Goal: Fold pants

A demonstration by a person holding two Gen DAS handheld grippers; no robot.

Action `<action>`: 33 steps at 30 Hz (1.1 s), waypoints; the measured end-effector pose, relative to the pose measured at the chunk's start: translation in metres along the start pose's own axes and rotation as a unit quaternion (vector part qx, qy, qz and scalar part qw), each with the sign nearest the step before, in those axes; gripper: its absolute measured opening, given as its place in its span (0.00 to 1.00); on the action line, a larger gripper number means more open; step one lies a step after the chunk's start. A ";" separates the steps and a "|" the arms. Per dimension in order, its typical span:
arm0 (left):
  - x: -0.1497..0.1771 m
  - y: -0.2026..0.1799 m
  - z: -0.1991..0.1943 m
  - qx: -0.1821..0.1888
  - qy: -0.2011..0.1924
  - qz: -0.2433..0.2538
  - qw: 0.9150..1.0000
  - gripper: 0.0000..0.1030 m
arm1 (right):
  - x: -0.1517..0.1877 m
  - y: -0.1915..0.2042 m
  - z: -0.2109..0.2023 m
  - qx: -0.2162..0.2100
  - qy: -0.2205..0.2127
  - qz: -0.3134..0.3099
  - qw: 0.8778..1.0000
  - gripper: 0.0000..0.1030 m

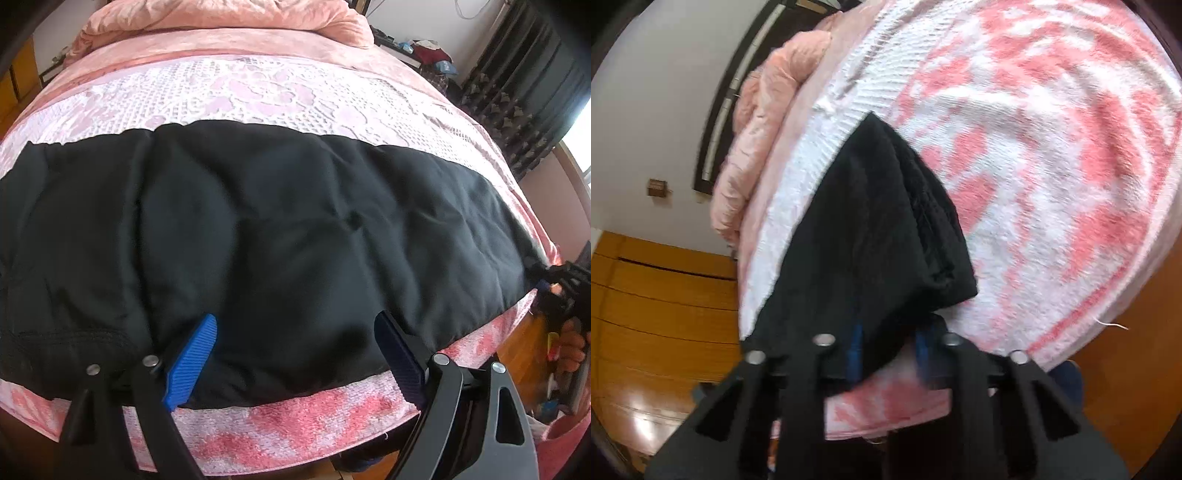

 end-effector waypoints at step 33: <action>-0.006 0.124 -0.095 -0.048 -0.108 -0.078 0.990 0.88 | 0.016 0.238 -0.032 0.033 -0.081 -0.320 0.943 0.11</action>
Point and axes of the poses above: each gripper's, at about its wrist camera, not at the fingertips, and z roughly the way its jaws point, y to its left, x to its underside, the point moved 8 cm from there along z, roughly the way its jaws point, and after that the axes turned 1 degree about y, right-handed, at the moved point
